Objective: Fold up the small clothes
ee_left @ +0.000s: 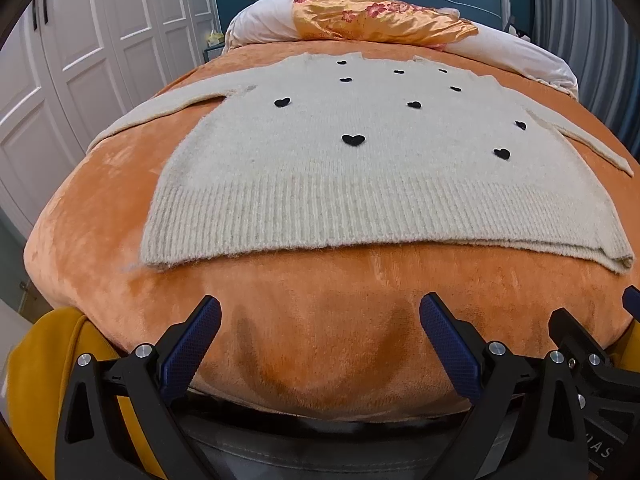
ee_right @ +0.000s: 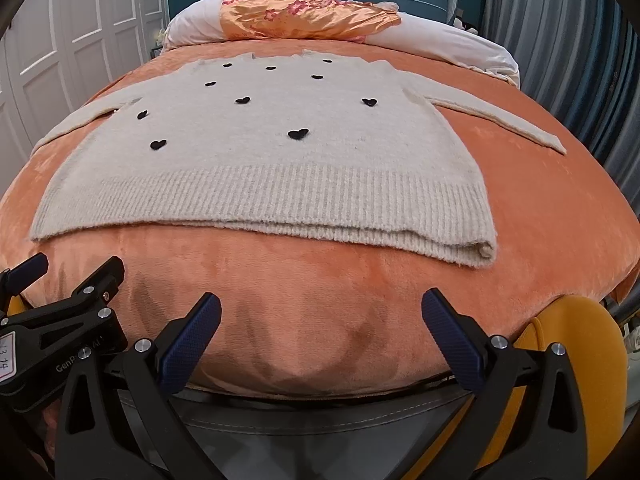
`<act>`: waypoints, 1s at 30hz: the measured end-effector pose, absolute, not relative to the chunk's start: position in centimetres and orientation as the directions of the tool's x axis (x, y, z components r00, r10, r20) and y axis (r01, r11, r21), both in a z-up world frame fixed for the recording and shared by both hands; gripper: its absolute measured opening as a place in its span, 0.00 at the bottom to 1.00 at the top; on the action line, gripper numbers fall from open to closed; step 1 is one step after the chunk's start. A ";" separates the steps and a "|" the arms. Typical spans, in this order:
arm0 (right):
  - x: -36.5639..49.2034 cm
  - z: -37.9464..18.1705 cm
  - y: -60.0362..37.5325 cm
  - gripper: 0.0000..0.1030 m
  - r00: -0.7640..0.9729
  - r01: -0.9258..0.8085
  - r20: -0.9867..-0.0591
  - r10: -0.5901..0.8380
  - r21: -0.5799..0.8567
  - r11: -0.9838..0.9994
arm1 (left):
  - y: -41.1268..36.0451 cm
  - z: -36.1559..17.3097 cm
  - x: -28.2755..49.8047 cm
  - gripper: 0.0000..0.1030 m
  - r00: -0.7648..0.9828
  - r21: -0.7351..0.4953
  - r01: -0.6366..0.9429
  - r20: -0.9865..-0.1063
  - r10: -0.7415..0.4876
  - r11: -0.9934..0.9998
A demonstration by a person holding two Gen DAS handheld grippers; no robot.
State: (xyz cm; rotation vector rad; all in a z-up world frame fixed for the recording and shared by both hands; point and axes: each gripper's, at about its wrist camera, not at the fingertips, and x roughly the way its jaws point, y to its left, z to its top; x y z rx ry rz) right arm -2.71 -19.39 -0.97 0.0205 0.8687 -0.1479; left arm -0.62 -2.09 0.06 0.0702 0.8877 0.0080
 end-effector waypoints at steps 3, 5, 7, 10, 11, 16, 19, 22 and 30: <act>-2.7 -1.0 -19.4 0.95 0.636 0.138 -0.763 -0.121 -0.042 0.990 | -2.1 0.0 -0.7 0.95 0.632 0.064 0.023 -0.774 0.035 0.998; -2.7 -1.0 -19.3 0.95 0.635 0.138 -0.763 -0.121 -0.043 0.990 | -2.1 0.0 -0.7 0.95 0.632 0.065 0.023 -0.774 0.036 0.998; -2.6 -1.0 -19.3 0.95 0.635 0.137 -0.763 -0.121 -0.043 0.990 | -2.0 0.0 -0.7 0.95 0.632 0.065 0.023 -0.774 0.036 0.998; -2.6 -1.0 -19.3 0.95 0.634 0.136 -0.764 -0.120 -0.042 0.990 | -2.0 -0.1 -0.7 0.95 0.632 0.064 0.022 -0.774 0.035 0.998; -2.6 -1.0 -19.3 0.95 0.634 0.136 -0.764 -0.120 -0.043 0.990 | -2.0 -0.1 -0.7 0.95 0.632 0.063 0.022 -0.775 0.035 0.998; -2.6 -1.0 -19.3 0.95 0.634 0.136 -0.764 -0.120 -0.042 0.990 | -1.9 -0.2 -0.7 0.95 0.631 0.062 0.021 -0.775 0.035 0.998; -2.6 -1.0 -19.3 0.95 0.633 0.137 -0.765 -0.121 -0.043 0.990 | -1.9 -0.2 -0.7 0.95 0.631 0.062 0.021 -0.775 0.034 0.998; -2.6 -1.0 -19.3 0.95 0.633 0.136 -0.765 -0.121 -0.044 0.990 | -1.9 -0.2 -0.7 0.95 0.631 0.063 0.022 -0.775 0.035 0.998; -2.6 -1.0 -19.3 0.95 0.632 0.136 -0.765 -0.120 -0.043 0.990 | -1.9 -0.2 -0.7 0.95 0.631 0.062 0.022 -0.775 0.034 0.998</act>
